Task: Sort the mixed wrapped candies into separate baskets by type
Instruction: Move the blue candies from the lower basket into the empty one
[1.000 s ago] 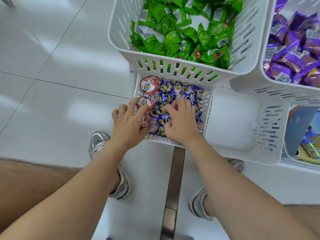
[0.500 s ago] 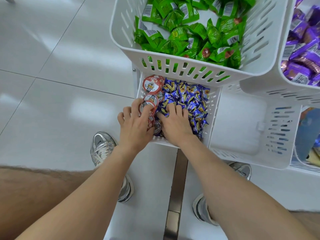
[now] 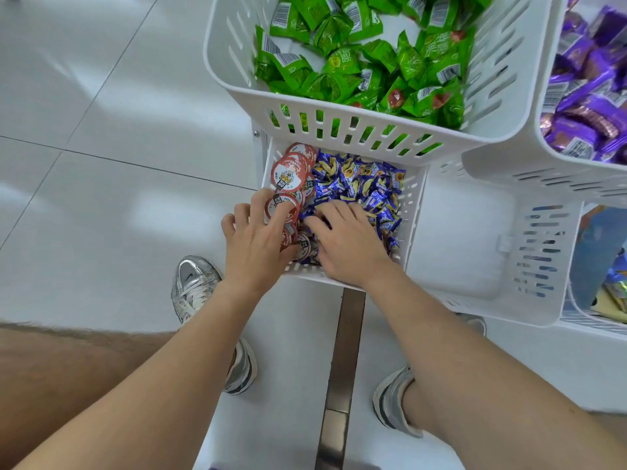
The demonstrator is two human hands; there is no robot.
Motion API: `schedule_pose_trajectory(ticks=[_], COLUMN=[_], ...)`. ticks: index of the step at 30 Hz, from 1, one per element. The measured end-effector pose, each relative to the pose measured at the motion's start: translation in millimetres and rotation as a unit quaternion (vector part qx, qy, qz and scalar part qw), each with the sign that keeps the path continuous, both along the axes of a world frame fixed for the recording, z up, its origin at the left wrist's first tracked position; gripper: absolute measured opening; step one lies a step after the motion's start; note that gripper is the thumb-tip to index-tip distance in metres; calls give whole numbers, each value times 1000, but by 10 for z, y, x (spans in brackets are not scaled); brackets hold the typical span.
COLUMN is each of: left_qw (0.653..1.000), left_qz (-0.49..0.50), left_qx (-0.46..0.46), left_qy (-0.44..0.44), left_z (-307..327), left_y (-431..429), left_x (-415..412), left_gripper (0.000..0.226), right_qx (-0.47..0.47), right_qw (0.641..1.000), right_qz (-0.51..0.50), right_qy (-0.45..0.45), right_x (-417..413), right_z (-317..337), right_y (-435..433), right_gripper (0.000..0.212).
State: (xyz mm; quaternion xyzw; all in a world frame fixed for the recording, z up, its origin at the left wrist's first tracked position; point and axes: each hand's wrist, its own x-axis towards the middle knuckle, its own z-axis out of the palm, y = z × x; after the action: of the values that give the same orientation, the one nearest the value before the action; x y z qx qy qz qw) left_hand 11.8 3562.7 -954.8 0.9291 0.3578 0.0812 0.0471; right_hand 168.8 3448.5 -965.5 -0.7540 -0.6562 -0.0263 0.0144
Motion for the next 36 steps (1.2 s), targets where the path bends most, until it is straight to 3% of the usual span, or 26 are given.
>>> schedule_pose_trajectory(ticks=[3,8,13,17,19,24,26,30,36], left_qw=[1000,999,999,999,999,997,993,982,984], left_qz=[-5,-20,-25,-35,-35,-61,-90,-159,-62], left_qx=[7,34,22,4,7,30,33,-28,-155], left_qy=[2,19,8,-20,-25,-47,-68,-99,-58], left_z=[0,28,38,75,92,110,116,100,36], left_y=[6,50,30,11,-9,-71,-121,-337,-581], left_x=[-14,-39,-66,-88,-87,-29,32,167,344], left_gripper=[82,88,88,84,79,52,36,8,21], right_qx=[-44,-75,-68,-7,21,-34,-53,-136,-181], right_qw=[999,996,997,999,997,974,958,953,958], right_qz=[-23,-44,-27,-40,-70,-224,-280,-265,-223], right_qy=[18,-26,-22,7,0,-7,24,55,13], right_x=[-76,38,118,71,58,26,75,218,241], right_z=[-66,-119,-55,3,48,93,58,29,125], right_y=[123,48,-7,-84,-95,65,114,163,206], right_gripper=[48,33,31,38,51,117,126,104,54])
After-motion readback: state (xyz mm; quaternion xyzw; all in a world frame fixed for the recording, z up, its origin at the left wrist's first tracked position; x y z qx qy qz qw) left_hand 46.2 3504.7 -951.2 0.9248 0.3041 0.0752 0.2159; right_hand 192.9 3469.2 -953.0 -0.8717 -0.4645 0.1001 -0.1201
